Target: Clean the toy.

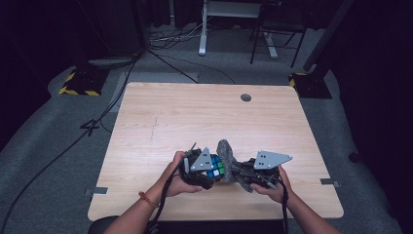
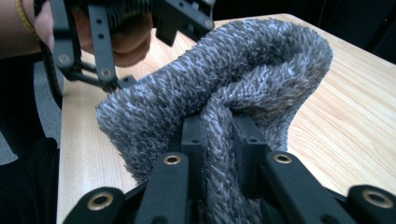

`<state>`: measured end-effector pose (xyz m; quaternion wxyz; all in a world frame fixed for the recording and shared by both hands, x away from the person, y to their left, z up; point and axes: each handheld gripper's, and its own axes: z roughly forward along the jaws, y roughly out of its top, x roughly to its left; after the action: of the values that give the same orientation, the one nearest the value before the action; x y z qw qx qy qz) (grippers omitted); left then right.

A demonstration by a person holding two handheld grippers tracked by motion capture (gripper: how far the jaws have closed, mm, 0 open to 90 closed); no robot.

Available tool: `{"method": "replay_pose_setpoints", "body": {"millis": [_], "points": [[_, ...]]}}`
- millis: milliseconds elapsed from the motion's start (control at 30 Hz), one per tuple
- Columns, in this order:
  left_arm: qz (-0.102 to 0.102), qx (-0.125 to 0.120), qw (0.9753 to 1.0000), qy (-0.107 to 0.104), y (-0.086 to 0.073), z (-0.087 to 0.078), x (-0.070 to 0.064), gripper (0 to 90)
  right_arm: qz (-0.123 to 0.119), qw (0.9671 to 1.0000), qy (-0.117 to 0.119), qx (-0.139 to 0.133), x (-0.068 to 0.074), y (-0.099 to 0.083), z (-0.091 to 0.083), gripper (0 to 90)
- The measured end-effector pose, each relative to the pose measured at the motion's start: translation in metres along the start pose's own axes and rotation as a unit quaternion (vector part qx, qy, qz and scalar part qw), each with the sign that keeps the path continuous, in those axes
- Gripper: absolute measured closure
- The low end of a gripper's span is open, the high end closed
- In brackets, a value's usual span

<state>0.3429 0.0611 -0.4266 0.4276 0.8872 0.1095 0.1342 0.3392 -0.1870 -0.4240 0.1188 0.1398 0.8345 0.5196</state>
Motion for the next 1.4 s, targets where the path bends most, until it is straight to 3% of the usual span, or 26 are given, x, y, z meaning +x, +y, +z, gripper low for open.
{"method": "replay_pose_setpoints", "body": {"millis": [233, 400, 500, 633, 733, 800, 933, 1067, 1400], "points": [[0.013, 0.029, 0.9995, 0.007, 0.001, 0.011, -0.006, 32.9, -0.011, 0.9999, 0.009, -0.003, 0.005, 0.005, 0.003, 77.4], [0.010, 0.015, 0.9998, 0.006, 0.001, 0.005, -0.004, 33.2, -0.012, 0.9999, -0.009, 0.006, 0.003, 0.006, 0.000, 77.3], [0.008, 0.005, 0.9999, 0.008, 0.002, -0.001, -0.003, 33.3, -0.012, 0.9993, -0.023, 0.027, -0.003, 0.001, 0.001, 77.3], [0.005, -0.020, 0.9998, 0.007, 0.003, -0.010, -0.001, 33.3, 0.009, 0.9976, -0.029, 0.062, -0.014, -0.015, 0.006, 77.2], [-0.001, -0.038, 0.9993, 0.003, 0.004, -0.015, 0.001, 33.3, 0.039, 0.9962, -0.009, 0.077, -0.021, -0.027, 0.012, 77.2], [-0.003, -0.043, 0.9991, 0.001, 0.003, -0.015, 0.000, 33.3, 0.063, 0.9958, 0.015, 0.065, -0.025, -0.030, 0.013, 77.2], [-0.003, -0.040, 0.9992, 0.002, 0.001, -0.013, 0.001, 33.1, 0.078, 0.9954, 0.042, 0.037, -0.024, -0.028, 0.012, 77.4], [0.004, -0.021, 0.9997, 0.013, -0.002, -0.009, 0.002, 32.6, 0.095, 0.9946, 0.043, 0.003, -0.026, -0.025, 0.005, 77.5], [0.012, 0.011, 0.9996, 0.024, -0.002, 0.000, -0.001, 32.7, 0.074, 0.9965, 0.037, -0.004, -0.020, -0.015, 0.002, 77.5]]}}
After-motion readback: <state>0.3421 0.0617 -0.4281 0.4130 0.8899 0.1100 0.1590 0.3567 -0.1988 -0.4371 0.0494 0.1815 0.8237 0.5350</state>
